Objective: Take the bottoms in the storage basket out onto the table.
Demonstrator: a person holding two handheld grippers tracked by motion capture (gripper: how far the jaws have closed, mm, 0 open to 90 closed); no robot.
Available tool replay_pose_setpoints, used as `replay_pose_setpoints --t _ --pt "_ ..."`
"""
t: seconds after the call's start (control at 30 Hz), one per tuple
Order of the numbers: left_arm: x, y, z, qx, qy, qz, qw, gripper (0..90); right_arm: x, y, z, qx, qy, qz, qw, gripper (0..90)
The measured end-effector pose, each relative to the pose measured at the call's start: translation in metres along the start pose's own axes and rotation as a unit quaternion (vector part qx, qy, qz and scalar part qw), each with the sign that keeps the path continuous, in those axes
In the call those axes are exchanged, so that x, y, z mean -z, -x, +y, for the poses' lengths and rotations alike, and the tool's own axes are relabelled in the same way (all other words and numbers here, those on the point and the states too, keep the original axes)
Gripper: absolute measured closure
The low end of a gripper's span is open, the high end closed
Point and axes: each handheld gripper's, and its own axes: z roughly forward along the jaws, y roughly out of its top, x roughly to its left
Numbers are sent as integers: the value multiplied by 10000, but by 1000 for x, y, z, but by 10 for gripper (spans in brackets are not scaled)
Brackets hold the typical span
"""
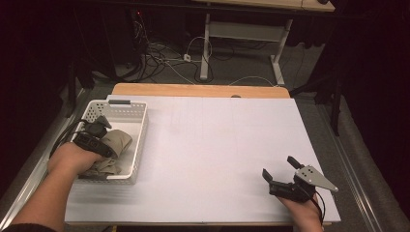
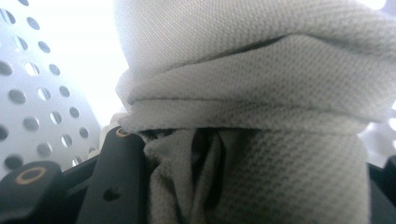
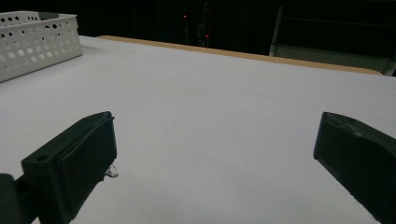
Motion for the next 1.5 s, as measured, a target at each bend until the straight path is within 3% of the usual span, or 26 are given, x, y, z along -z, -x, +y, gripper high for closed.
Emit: replay_pose_setpoints --t 0.13,0.3,0.6,0.9,1.13,1.5 --pt "18 -1 -4 108 94 -350 9993 539 1 -1 1 26 22 25 10000 0" --pt "30 1 -4 -12 -66 -332 9994 539 0 -1 1 -21 21 44 10000 0" --pt "54 15 9 -280 -312 -8 9991 539 -2 -2 1 19 12 87 10000 0" --pt "78 34 21 -470 -399 95 9981 539 -3 -2 0 18 8 103 9999 0" --pt "92 53 31 -743 -566 277 9952 539 -3 -2 1 23 10 103 9999 0" --pt "107 87 50 -976 -748 444 9914 539 -3 -1 0 3 21 98 9999 0"
